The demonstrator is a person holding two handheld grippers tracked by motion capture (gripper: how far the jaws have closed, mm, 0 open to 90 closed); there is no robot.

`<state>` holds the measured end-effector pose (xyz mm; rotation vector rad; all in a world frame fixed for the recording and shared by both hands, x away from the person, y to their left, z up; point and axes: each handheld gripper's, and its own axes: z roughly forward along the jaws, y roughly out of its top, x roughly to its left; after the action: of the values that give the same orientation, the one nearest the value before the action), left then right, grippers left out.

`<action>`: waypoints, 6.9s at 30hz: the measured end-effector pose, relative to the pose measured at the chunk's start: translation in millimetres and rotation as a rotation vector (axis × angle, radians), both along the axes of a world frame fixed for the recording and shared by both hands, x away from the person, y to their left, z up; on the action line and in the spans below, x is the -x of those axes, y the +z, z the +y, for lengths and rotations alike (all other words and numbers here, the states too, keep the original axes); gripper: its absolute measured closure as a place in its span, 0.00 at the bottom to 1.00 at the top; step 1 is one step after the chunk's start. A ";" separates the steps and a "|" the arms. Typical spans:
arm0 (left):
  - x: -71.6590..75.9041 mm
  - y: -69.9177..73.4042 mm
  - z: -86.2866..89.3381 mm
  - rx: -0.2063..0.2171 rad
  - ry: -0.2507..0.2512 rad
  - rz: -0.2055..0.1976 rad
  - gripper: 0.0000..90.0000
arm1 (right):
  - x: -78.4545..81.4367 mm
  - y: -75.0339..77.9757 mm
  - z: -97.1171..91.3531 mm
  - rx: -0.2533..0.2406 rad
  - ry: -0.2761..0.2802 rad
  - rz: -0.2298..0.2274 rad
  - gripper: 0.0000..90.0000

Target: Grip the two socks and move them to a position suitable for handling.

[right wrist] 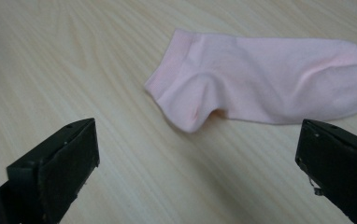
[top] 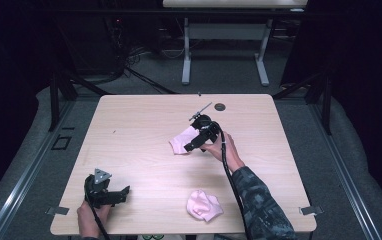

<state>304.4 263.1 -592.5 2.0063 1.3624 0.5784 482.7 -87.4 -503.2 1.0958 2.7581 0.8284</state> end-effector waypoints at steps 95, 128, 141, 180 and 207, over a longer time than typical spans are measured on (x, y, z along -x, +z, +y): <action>-0.3 0.0 0.1 0.005 0.003 0.001 0.02 | 108.7 -58.3 -57.5 0.002 -0.100 -0.067 0.87; 25.2 26.5 -122.1 0.216 -0.360 0.134 0.17 | 220.3 -36.7 -66.6 -0.079 -0.067 -0.080 0.57; 16.1 20.0 -163.8 0.287 -0.538 0.234 0.46 | 221.8 -60.6 -65.6 -0.066 -0.045 -0.029 0.80; 48.3 75.1 -169.5 -0.098 -0.544 -0.048 1.00 | 221.1 -14.0 -75.3 -0.056 0.001 -0.094 0.94; 35.3 53.4 -154.9 0.035 -0.435 0.125 0.54 | 233.0 -42.1 -103.3 -0.050 -0.149 -0.003 0.59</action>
<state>269.1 108.2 -539.1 2.2474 0.9471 0.2331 249.7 -190.7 -545.3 1.2893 2.6266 0.8830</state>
